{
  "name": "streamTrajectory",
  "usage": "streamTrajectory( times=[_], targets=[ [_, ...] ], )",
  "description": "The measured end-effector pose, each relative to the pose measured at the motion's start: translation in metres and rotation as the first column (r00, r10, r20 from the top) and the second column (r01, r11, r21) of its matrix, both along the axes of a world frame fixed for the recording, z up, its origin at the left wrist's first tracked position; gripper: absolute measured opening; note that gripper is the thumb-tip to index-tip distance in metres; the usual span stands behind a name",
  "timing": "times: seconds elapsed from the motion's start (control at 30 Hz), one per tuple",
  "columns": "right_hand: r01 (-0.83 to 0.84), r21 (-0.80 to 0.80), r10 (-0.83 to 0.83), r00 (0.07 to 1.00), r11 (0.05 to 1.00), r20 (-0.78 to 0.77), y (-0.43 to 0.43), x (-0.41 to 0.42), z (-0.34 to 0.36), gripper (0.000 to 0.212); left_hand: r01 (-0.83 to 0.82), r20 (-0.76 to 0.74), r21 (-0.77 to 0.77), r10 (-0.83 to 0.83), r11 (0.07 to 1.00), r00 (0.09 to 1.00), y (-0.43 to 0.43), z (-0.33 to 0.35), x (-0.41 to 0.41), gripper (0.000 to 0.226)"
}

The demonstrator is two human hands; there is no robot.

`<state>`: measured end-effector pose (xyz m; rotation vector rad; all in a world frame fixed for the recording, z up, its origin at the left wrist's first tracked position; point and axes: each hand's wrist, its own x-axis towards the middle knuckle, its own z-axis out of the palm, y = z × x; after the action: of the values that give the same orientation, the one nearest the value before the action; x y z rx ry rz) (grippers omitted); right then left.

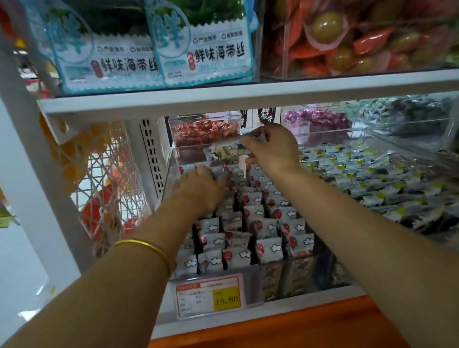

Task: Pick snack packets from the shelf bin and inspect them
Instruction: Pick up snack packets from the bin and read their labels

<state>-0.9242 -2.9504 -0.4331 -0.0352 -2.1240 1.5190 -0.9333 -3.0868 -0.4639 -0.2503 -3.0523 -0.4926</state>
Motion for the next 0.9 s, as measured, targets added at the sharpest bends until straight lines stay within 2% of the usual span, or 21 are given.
streamTrajectory(
  times=[0.2, 0.33, 0.53, 0.63, 0.77, 0.9],
  targets=[
    [-0.044, 0.042, 0.043, 0.999, 0.998, 0.014, -0.008, -0.019, -0.001, 0.026, -0.081, 0.094, -0.117, 0.093, 0.99, 0.991, 0.004, -0.005, -0.015, 0.077],
    [-0.085, 0.052, 0.084, 0.996, 0.995, 0.021, -0.017, -0.027, -0.001, 0.024, -0.08, 0.126, -0.182, 0.104, 0.98, 0.987, 0.003, 0.001, -0.01, 0.078],
    [-0.131, 0.235, 0.137, 0.991, 0.963, -0.009, -0.035, -0.043, 0.002, 0.018, 0.005, 0.157, -0.243, 0.035, 0.97, 0.987, 0.004, 0.009, 0.01, 0.071],
    [-0.145, 0.446, 0.17, 0.985, 0.883, -0.015, -0.046, -0.05, 0.004, 0.019, -0.007, 0.128, -0.276, 0.044, 0.961, 0.991, 0.001, 0.008, 0.024, 0.072],
    [-0.233, 0.616, 0.235, 0.969, 0.752, 0.08, -0.062, -0.058, 0.0, 0.02, 0.018, 0.094, -0.349, 0.015, 0.937, 0.995, 0.0, 0.014, 0.044, 0.071],
    [-0.255, 0.701, 0.222, 0.965, 0.666, 0.14, -0.075, -0.063, -0.014, 0.025, 0.001, -0.061, -0.596, -0.046, 0.803, 0.997, -0.011, 0.019, 0.062, 0.064]
  ],
)
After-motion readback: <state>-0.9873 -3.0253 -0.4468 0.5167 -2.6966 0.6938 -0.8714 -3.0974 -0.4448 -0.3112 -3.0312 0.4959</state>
